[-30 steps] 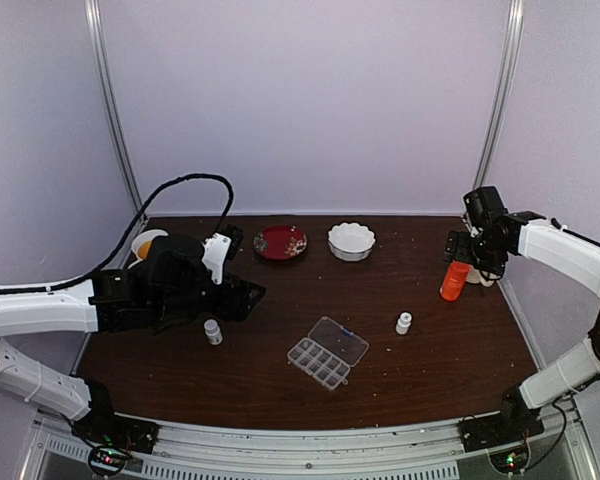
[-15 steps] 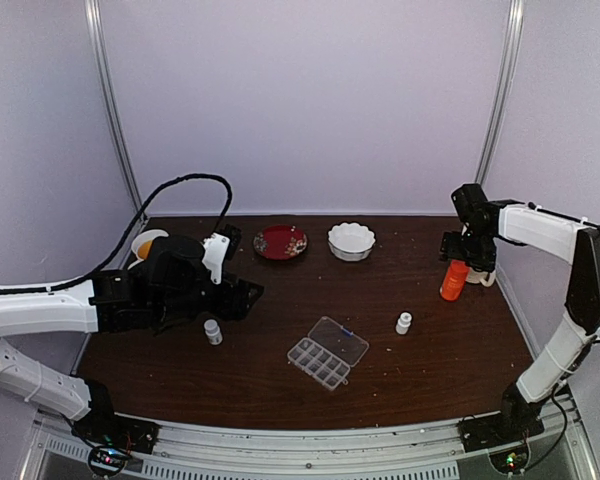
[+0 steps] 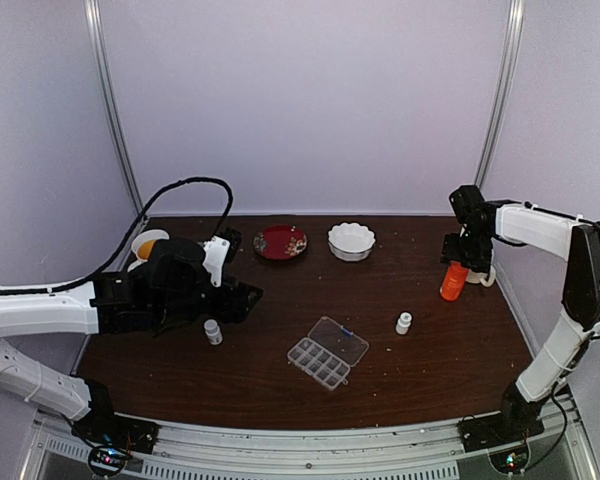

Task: Sort the pills into containers
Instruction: Pick up the pill bottle from the center of the board.

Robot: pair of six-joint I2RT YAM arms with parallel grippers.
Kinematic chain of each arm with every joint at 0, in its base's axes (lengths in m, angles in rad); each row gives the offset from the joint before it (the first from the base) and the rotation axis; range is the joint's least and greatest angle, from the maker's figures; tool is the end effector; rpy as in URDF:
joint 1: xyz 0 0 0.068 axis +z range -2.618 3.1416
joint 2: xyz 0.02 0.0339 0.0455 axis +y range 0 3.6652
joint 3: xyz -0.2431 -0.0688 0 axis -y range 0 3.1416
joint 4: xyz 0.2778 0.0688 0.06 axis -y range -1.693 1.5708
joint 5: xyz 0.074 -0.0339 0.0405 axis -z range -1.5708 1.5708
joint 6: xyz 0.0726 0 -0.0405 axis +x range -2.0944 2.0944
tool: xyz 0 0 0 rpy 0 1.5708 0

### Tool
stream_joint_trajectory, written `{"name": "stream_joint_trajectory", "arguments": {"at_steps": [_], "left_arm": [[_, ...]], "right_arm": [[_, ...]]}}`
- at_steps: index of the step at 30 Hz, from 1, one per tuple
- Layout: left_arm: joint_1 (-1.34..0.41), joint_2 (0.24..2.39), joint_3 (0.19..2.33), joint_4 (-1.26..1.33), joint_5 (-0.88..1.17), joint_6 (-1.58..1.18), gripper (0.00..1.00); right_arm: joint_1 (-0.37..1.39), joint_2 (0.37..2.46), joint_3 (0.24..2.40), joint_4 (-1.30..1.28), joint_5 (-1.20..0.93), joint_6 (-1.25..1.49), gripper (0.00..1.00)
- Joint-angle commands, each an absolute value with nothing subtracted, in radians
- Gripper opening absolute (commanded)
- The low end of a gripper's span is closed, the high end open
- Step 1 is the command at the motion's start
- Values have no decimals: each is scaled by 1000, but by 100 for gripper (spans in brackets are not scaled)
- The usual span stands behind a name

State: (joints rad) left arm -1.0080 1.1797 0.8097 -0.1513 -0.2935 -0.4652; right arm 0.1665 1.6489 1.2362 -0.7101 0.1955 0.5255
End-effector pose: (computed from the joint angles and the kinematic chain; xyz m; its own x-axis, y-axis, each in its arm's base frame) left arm 0.1952 -0.2700 0.2223 -0.5406 0.0521 -0.8397 0.4847 0.8350 -0.2602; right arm 0.3775 0.0491 0.1685 -0.8089 0.3631 -0.4625 0.3770 0.9239 0.0658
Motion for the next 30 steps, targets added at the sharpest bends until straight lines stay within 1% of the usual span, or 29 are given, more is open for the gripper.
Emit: {"name": "stream_joint_trajectory", "arguments": {"at_steps": [1, 5, 8, 10, 14, 15, 16, 19, 20, 22, 23, 25, 27, 30], "left_arm": [[-1008, 1164, 792, -124, -308, -454, 70], [-1008, 1163, 789, -124, -310, -454, 70], [-1009, 1165, 790, -126, -310, -454, 70], [-1009, 1165, 790, -127, -308, -456, 70], [-1008, 1166, 790, -126, -308, -457, 70], [-1008, 1167, 790, -126, -307, -457, 70], [-1008, 1166, 789, -126, -307, -456, 70], [-1009, 1169, 790, -126, -308, -456, 70], [-1009, 1170, 792, -127, -308, -456, 70], [-1009, 1173, 795, -129, -308, -456, 70], [-1009, 1176, 797, -130, -308, -456, 70], [-1008, 1175, 799, -132, -307, -455, 70], [-1009, 1174, 799, -137, -308, -456, 70], [-1008, 1167, 794, -133, -308, -456, 70]], "right_arm": [[160, 1652, 1266, -718, 183, 534, 75], [160, 1651, 1267, -717, 177, 536, 74], [160, 1655, 1267, -716, 167, 536, 78], [160, 1659, 1267, -717, 161, 535, 78], [160, 1659, 1255, -708, 156, 533, 75], [160, 1658, 1253, -707, 156, 532, 71], [160, 1658, 1254, -707, 158, 530, 68], [160, 1662, 1257, -708, 155, 531, 68], [160, 1663, 1259, -710, 154, 531, 66], [160, 1664, 1262, -709, 149, 528, 55], [160, 1662, 1264, -713, 147, 526, 53], [160, 1645, 1265, -720, 139, 525, 52], [160, 1604, 1261, -725, 132, 515, 46], [166, 1505, 1243, -702, 80, 469, 46]]}}
